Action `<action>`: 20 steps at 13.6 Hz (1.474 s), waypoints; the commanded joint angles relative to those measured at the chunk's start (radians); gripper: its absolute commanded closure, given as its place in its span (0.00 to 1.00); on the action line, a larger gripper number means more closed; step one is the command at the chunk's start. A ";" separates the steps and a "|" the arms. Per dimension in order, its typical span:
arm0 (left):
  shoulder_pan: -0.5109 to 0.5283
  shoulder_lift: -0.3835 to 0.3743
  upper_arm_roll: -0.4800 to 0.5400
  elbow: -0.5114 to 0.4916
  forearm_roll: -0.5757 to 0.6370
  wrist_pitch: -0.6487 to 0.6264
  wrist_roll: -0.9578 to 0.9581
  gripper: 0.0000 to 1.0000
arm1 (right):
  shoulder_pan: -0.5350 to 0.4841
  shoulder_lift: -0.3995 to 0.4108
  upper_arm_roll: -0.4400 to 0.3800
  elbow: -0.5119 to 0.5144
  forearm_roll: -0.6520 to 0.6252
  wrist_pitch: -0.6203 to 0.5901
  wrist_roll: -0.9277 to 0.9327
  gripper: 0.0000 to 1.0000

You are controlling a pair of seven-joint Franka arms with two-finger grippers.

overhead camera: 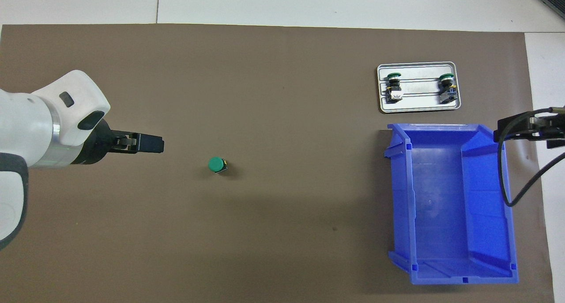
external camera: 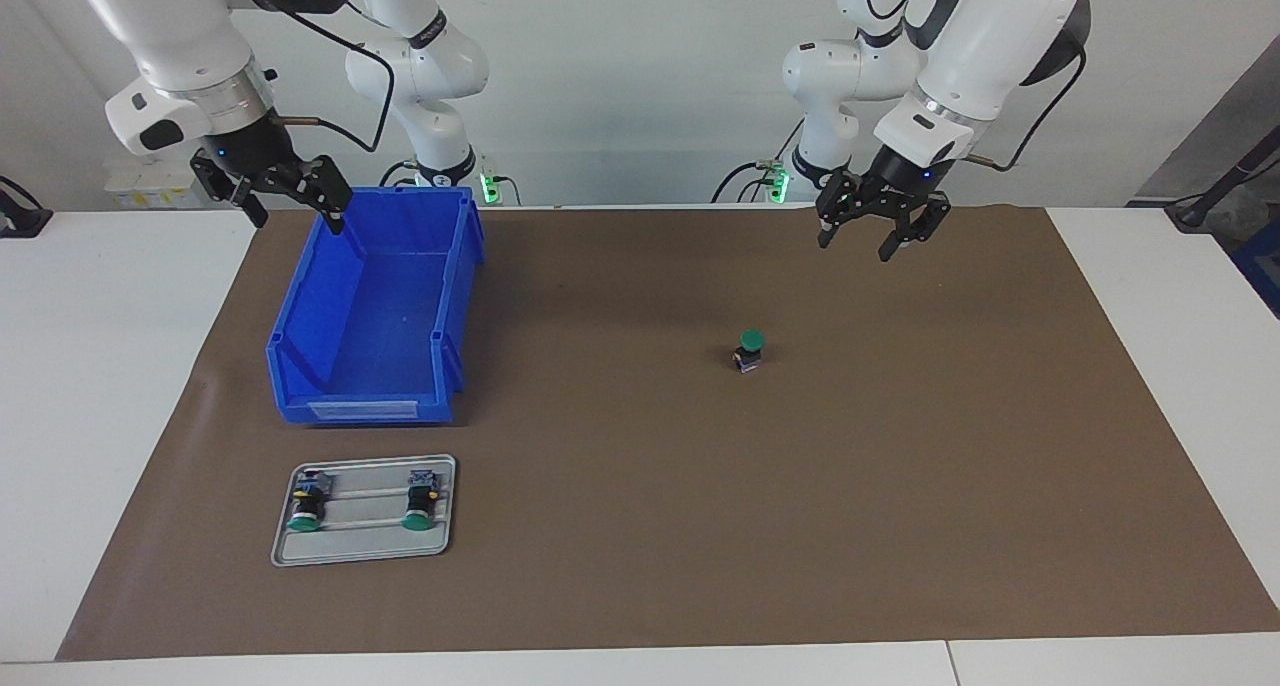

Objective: Place and press button with both arms

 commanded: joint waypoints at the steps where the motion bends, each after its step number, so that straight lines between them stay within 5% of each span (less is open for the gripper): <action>1: 0.022 -0.010 0.028 0.022 0.041 -0.116 -0.027 0.00 | -0.008 -0.018 0.003 -0.014 0.023 -0.007 -0.028 0.00; 11: 0.012 -0.012 0.010 0.031 0.147 -0.102 -0.116 0.00 | -0.008 -0.018 0.003 -0.014 0.023 -0.007 -0.028 0.00; 16: -0.013 0.089 -0.006 0.140 0.140 -0.111 -0.118 0.02 | -0.008 -0.018 0.003 -0.014 0.023 -0.007 -0.028 0.00; 18: -0.048 0.154 -0.004 0.174 0.145 -0.104 -0.124 0.07 | -0.008 -0.018 0.003 -0.014 0.023 -0.007 -0.028 0.00; 20: -0.071 0.203 -0.004 0.179 0.147 -0.094 -0.145 0.24 | -0.008 -0.018 0.003 -0.014 0.023 -0.007 -0.028 0.00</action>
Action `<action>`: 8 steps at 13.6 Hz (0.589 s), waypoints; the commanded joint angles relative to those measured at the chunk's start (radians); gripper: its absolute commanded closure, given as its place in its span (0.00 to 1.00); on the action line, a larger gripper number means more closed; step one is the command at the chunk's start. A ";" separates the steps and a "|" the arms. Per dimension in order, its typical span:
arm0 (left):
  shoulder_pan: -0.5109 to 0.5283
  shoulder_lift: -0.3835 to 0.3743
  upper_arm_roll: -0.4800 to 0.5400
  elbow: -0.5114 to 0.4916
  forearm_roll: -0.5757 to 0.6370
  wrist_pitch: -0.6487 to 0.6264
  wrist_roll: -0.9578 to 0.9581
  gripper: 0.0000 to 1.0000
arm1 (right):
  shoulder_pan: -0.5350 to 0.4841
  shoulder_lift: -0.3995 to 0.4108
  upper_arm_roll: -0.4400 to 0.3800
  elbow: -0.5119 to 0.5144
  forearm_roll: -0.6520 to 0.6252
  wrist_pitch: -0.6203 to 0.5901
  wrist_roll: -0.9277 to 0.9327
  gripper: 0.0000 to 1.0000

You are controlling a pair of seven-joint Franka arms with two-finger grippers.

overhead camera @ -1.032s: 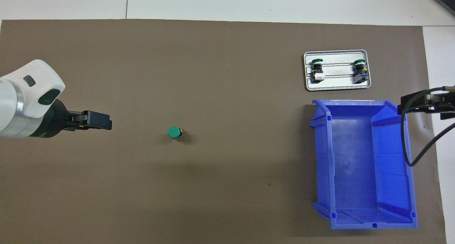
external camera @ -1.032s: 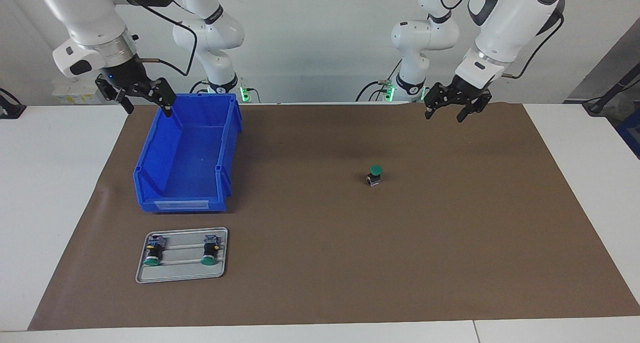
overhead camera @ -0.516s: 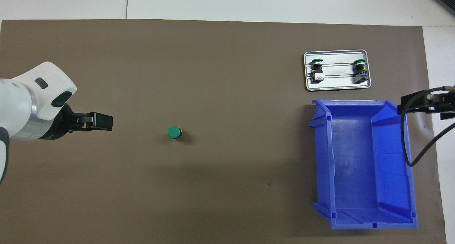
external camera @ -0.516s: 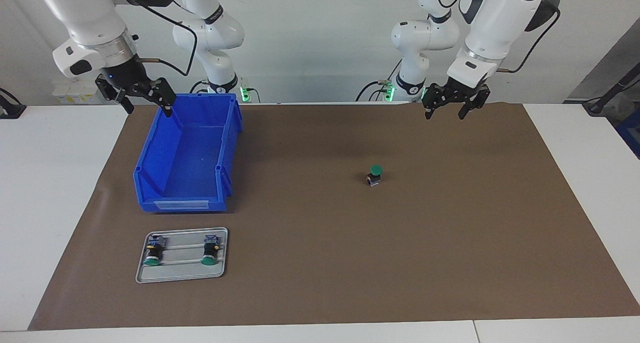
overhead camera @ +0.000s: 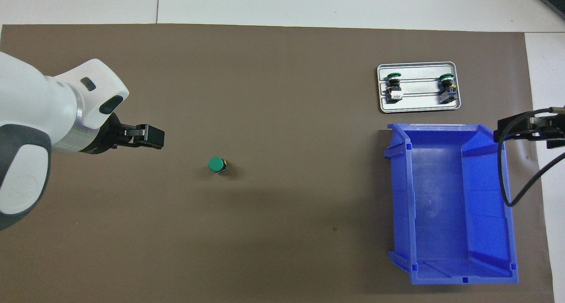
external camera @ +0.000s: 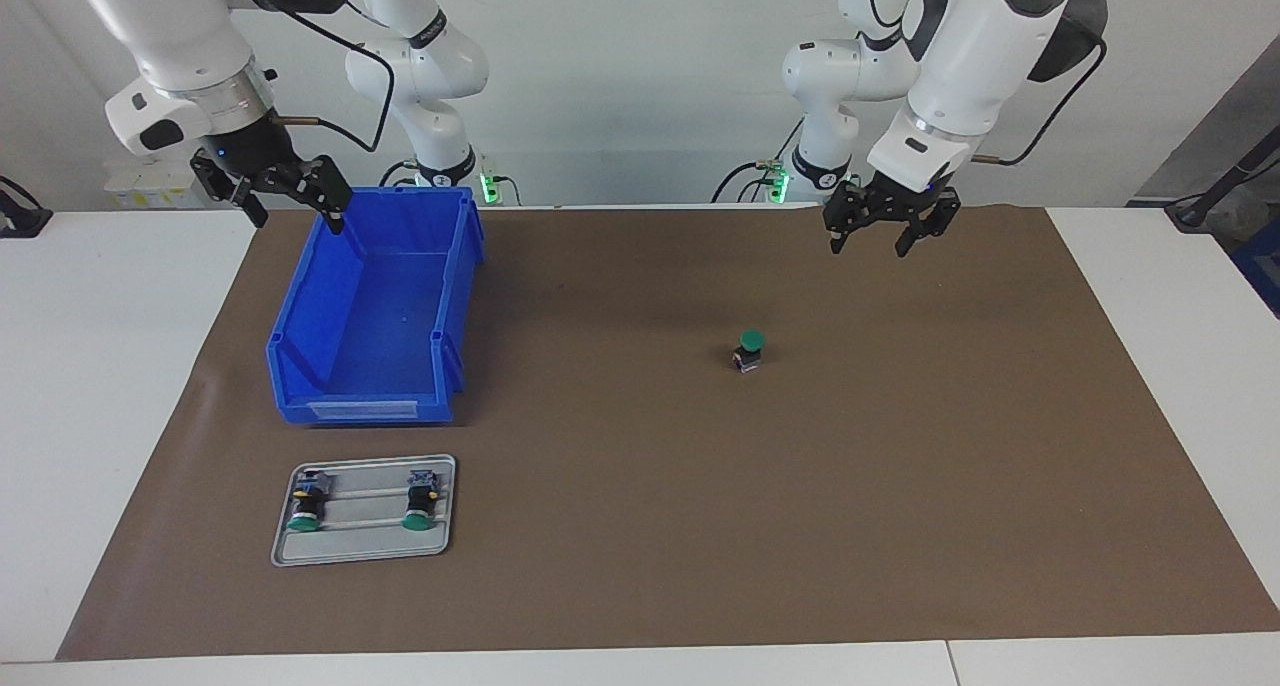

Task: Place and press button with both arms
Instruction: 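Lower the left gripper onto the green button and press down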

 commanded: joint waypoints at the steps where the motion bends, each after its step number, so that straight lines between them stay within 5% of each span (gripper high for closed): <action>1: -0.060 0.095 0.008 0.045 0.042 0.007 -0.067 0.35 | -0.008 -0.018 0.003 -0.014 0.023 -0.007 -0.028 0.00; 5: -0.109 0.155 0.006 0.034 0.066 0.100 -0.207 0.82 | -0.008 -0.018 0.003 -0.014 0.023 -0.007 -0.028 0.00; 8: -0.129 0.155 0.006 -0.018 0.074 0.157 -0.231 1.00 | -0.008 -0.018 0.003 -0.014 0.023 -0.007 -0.028 0.00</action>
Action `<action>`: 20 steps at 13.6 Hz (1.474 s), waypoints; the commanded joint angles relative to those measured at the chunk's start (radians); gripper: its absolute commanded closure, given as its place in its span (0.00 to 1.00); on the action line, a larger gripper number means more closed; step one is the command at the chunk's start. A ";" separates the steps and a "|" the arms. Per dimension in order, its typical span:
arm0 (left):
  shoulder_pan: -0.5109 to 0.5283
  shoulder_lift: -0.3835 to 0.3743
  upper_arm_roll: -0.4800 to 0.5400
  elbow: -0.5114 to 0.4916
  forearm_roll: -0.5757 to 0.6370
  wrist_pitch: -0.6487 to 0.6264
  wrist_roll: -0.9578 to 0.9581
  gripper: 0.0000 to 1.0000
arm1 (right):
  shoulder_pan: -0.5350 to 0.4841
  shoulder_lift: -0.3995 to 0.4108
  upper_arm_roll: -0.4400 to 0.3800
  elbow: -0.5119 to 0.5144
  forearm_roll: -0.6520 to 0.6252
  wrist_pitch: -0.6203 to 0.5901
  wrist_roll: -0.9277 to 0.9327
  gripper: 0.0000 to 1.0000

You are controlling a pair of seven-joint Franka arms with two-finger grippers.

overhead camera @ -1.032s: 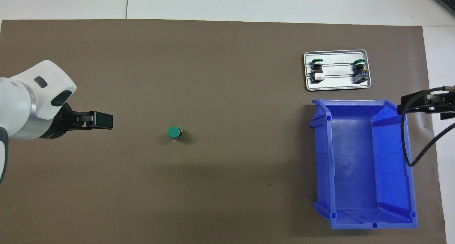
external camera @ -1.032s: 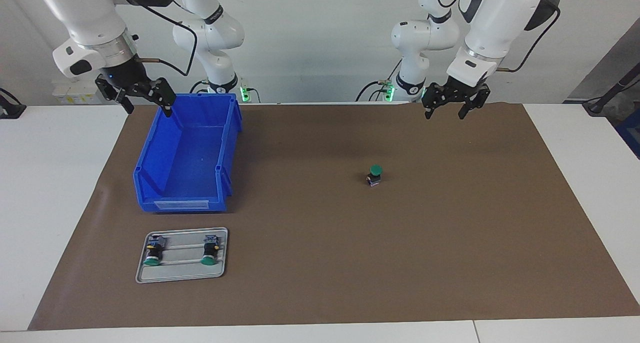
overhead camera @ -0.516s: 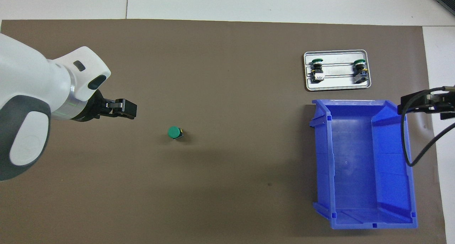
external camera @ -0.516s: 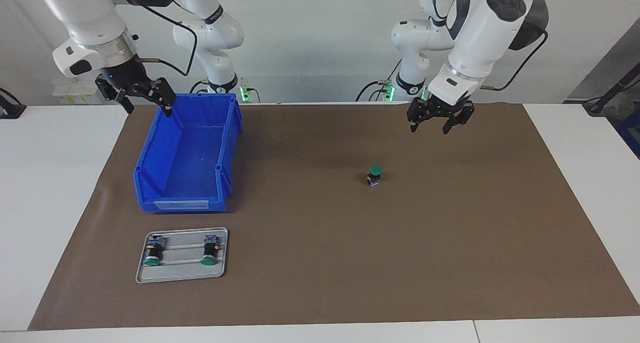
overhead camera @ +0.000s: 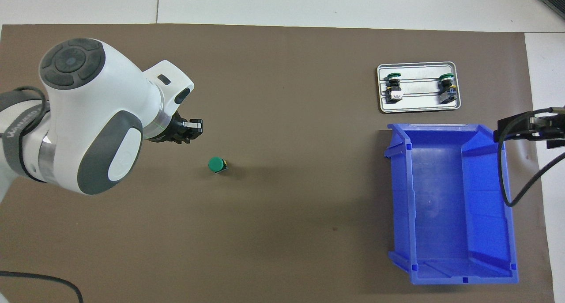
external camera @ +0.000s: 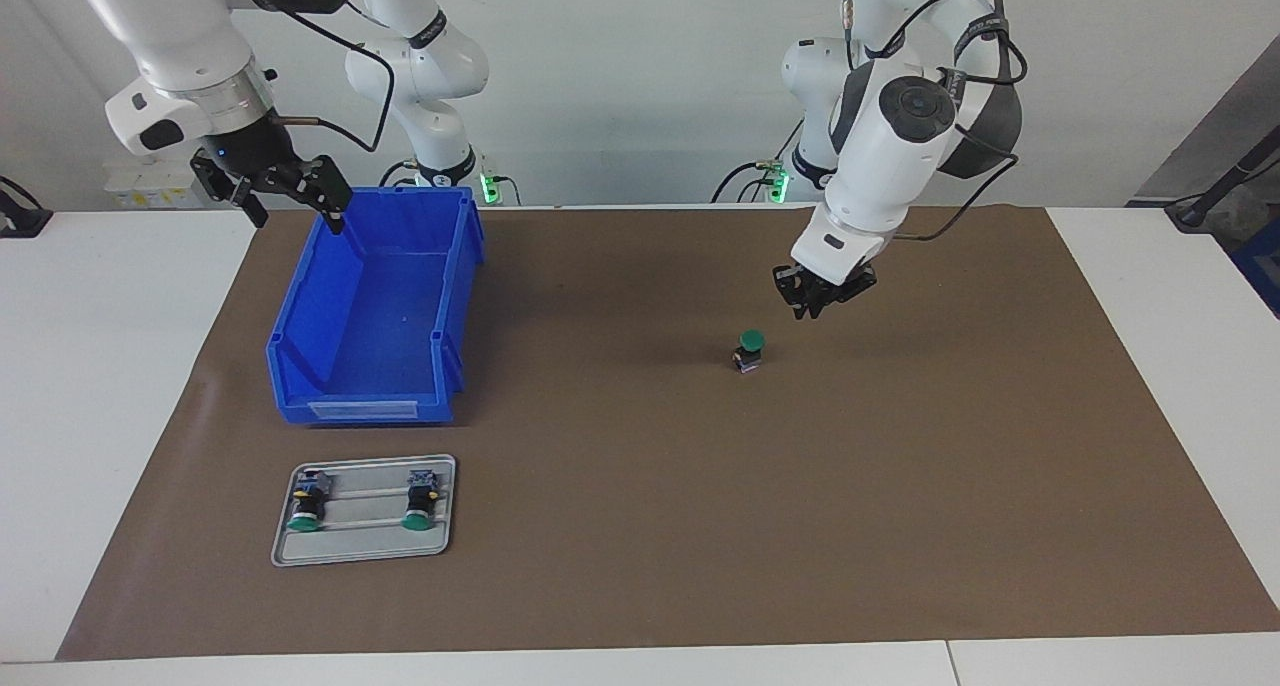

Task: Place and press button with both arms
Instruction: 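Lower the left gripper onto the green button and press down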

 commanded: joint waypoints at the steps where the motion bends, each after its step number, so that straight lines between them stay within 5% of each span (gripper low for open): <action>1: -0.029 -0.002 0.011 -0.058 0.026 0.069 -0.053 1.00 | -0.008 -0.018 0.003 -0.014 0.023 -0.007 -0.028 0.00; 7: -0.061 -0.014 0.009 -0.207 0.028 0.227 -0.120 1.00 | -0.008 -0.018 0.003 -0.014 0.023 -0.007 -0.028 0.00; 20: -0.091 -0.011 0.008 -0.342 0.026 0.377 -0.163 1.00 | -0.008 -0.018 0.003 -0.014 0.023 -0.007 -0.028 0.00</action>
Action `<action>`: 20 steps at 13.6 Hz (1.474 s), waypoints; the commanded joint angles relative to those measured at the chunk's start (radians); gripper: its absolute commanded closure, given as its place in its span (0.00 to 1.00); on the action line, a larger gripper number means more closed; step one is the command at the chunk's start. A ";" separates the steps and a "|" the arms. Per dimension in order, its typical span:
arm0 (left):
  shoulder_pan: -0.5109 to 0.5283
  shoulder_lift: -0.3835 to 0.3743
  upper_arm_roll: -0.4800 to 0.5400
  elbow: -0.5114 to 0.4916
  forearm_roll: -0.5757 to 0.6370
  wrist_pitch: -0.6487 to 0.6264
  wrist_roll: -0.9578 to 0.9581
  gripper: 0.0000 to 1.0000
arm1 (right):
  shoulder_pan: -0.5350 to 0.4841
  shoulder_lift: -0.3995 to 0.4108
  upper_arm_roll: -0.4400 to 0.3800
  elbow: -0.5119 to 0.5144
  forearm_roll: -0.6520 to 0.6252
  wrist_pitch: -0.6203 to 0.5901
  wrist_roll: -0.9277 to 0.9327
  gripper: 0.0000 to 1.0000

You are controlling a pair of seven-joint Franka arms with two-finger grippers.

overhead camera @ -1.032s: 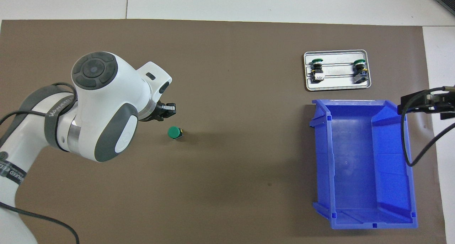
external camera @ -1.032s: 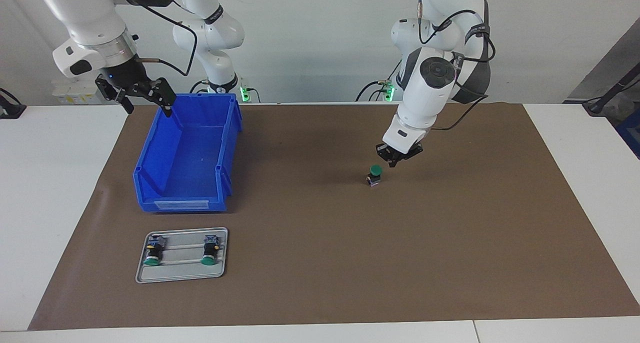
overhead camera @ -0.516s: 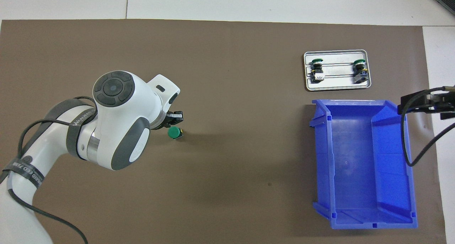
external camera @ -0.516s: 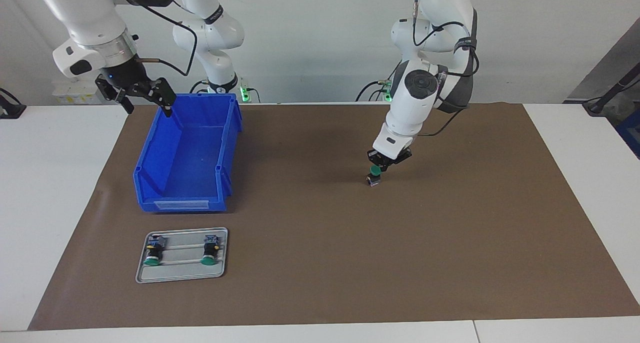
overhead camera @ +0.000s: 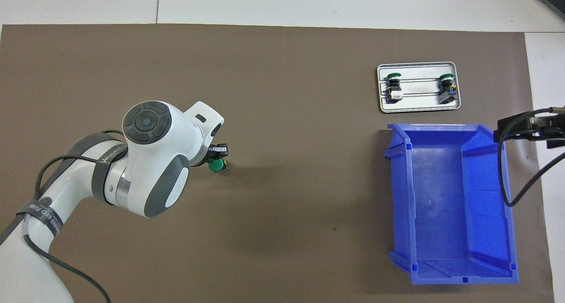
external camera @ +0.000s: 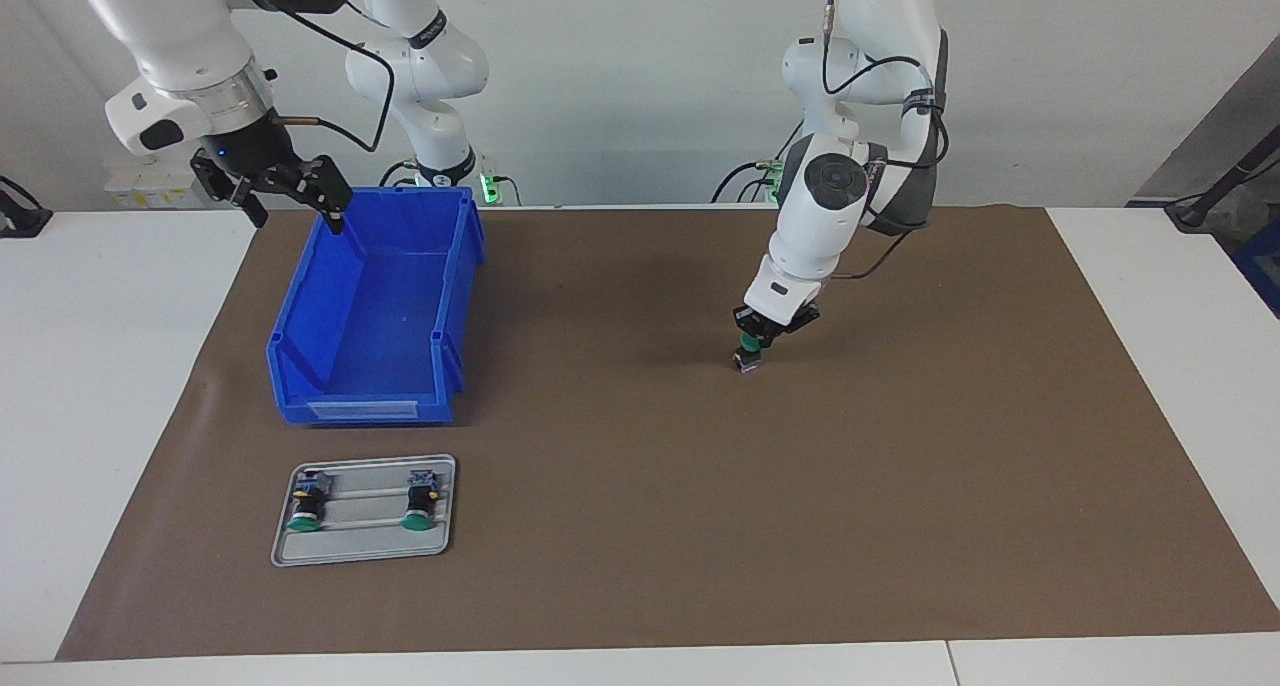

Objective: Place and press button with both arms

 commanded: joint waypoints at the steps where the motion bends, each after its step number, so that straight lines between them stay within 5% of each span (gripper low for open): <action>1: -0.026 -0.022 0.012 -0.050 0.022 0.046 -0.035 1.00 | -0.008 -0.018 0.003 -0.014 0.023 -0.007 -0.028 0.00; 5: -0.028 -0.022 0.012 -0.139 0.022 0.175 -0.035 1.00 | -0.008 -0.018 0.003 -0.014 0.023 -0.007 -0.028 0.00; 8: -0.017 -0.014 0.013 -0.118 0.022 0.156 -0.027 1.00 | -0.009 -0.018 0.003 -0.014 0.023 -0.007 -0.028 0.00; 15: 0.073 0.001 0.019 0.330 0.022 -0.384 0.014 1.00 | -0.008 -0.018 0.003 -0.014 0.023 -0.007 -0.028 0.00; 18: 0.133 -0.014 0.034 0.407 0.023 -0.476 0.068 1.00 | -0.008 -0.018 0.003 -0.014 0.023 -0.007 -0.028 0.00; 20: 0.202 -0.071 0.036 0.400 0.022 -0.501 0.184 0.85 | -0.008 -0.018 0.003 -0.014 0.023 -0.007 -0.028 0.00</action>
